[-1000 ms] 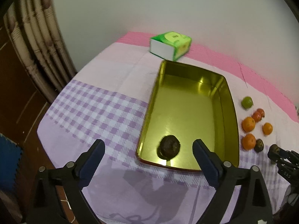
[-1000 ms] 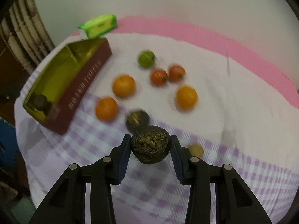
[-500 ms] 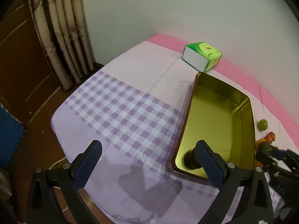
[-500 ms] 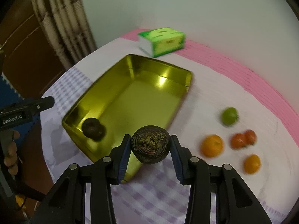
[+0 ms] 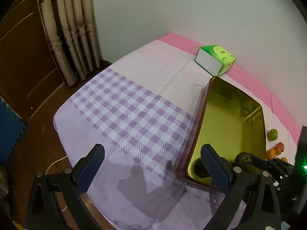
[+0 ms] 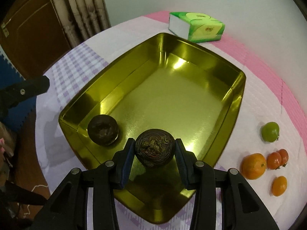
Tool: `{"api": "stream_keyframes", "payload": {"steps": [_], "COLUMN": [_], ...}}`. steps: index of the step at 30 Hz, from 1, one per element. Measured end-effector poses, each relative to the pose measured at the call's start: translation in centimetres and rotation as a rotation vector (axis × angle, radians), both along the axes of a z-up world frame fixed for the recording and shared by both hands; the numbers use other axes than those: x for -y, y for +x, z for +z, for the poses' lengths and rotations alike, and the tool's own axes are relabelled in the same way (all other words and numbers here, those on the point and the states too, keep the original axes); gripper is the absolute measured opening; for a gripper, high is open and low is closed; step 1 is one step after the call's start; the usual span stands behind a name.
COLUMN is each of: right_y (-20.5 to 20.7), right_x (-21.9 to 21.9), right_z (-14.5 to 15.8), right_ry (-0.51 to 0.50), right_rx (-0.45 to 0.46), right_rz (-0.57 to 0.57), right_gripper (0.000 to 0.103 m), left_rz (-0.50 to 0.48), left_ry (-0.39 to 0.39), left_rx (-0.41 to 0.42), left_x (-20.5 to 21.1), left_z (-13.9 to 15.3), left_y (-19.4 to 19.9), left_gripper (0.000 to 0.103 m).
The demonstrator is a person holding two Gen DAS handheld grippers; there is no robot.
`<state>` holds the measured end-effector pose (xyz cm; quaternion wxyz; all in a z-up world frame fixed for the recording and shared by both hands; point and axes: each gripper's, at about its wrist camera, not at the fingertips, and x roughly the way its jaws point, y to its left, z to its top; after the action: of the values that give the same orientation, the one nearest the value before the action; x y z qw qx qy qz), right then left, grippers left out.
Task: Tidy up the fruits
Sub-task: 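Carry the dark fruit into the tin tray and open the right gripper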
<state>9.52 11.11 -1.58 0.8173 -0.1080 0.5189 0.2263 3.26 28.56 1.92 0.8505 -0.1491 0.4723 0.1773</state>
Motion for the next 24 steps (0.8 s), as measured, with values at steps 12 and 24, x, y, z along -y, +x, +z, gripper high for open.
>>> {"api": "stream_keyframes", "payload": {"steps": [12, 24], "right_y": [-0.10, 0.17], "right_x": [-0.29, -0.02], "right_z": [-1.03, -0.35], "right_ry": [-0.024, -0.011], "right_rx": [-0.022, -0.005], "right_rz": [0.012, -0.018], "right_gripper": [0.043, 0.051], "left_rz": [-0.004, -0.019], "left_ry": [0.006, 0.013], "left_rx": [-0.004, -0.010], "left_x": [0.12, 0.66], "left_z": [-0.22, -0.31], "left_y": [0.05, 0.17], "left_gripper": [0.099, 0.099]}}
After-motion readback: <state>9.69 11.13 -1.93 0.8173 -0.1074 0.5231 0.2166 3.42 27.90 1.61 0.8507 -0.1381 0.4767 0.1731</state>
